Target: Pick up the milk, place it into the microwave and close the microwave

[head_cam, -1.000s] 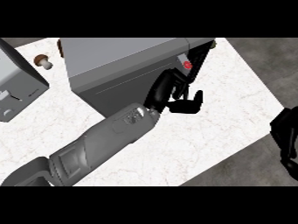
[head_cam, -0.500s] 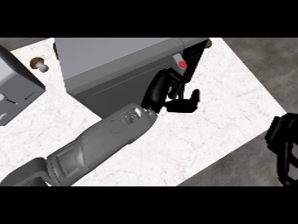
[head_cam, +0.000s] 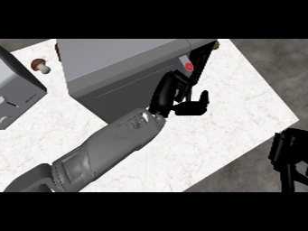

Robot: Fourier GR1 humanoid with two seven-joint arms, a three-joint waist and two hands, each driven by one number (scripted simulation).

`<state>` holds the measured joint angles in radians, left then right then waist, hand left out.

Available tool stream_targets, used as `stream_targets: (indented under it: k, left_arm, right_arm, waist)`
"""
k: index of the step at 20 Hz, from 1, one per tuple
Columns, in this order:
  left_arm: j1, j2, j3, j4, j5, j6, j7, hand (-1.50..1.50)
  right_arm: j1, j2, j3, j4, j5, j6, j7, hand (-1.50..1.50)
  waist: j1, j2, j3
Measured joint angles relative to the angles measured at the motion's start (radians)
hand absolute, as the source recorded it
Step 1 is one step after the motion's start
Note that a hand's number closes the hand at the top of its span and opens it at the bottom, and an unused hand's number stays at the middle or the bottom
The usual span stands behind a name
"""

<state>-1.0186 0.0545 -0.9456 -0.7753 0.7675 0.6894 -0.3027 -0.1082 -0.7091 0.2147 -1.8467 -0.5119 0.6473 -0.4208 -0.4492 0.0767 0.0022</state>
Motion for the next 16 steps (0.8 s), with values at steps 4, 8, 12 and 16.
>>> stream_targets:
  k: [4,8,12,16]
  left_arm:
    - [0.032,-0.044,0.093,-0.05,0.122,-0.039,0.03,1.5]
    - [0.059,-0.056,0.165,-0.063,0.227,-0.094,0.034,1.5]
    - [0.064,-0.056,0.17,-0.069,0.297,-0.177,0.034,1.5]
    - [0.063,-0.057,0.162,-0.058,0.34,-0.257,0.03,1.5]
  right_arm:
    - [0.028,-0.007,0.047,-0.025,-0.004,0.017,0.029,1.5]
    - [0.067,0.002,0.087,-0.056,-0.01,0.018,0.043,1.5]
    - [0.108,0.027,0.122,-0.095,-0.007,0.0,0.047,1.5]
    - [0.149,0.049,0.146,-0.137,0.005,-0.033,0.054,1.5]
  waist:
    - [0.022,0.017,-0.009]
    - [0.043,0.02,-0.011]
    - [0.06,0.015,-0.009]
    - [0.078,0.01,-0.007]
